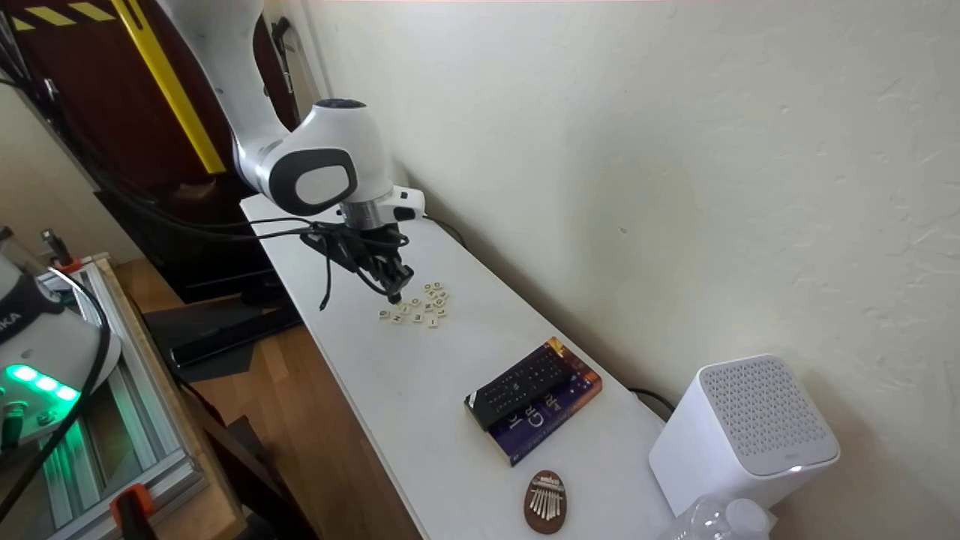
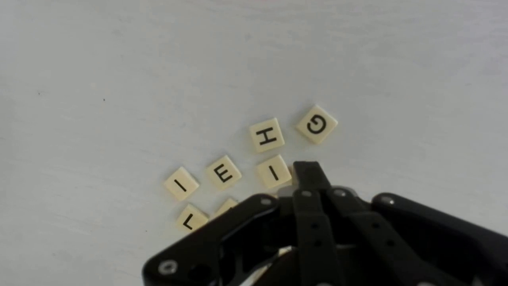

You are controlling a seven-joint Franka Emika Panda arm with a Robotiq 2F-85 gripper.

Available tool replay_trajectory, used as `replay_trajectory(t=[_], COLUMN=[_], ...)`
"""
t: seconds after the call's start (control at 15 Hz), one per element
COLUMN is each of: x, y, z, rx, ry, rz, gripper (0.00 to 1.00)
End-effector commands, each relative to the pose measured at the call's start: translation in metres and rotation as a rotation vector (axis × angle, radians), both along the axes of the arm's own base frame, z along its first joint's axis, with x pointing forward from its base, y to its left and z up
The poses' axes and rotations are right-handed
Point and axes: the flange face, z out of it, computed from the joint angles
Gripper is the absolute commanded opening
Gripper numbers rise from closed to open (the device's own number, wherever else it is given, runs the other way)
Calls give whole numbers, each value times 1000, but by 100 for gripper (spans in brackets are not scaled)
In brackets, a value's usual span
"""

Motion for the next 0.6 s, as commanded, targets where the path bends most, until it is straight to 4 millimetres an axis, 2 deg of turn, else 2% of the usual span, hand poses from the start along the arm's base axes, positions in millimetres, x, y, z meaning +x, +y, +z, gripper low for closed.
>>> replay_trajectory(t=[0.0, 0.53], x=[7, 12], y=[-1, 3], z=[-8, -21], rx=[5, 19], ry=[3, 5], rz=[25, 38], gripper=[0, 0])
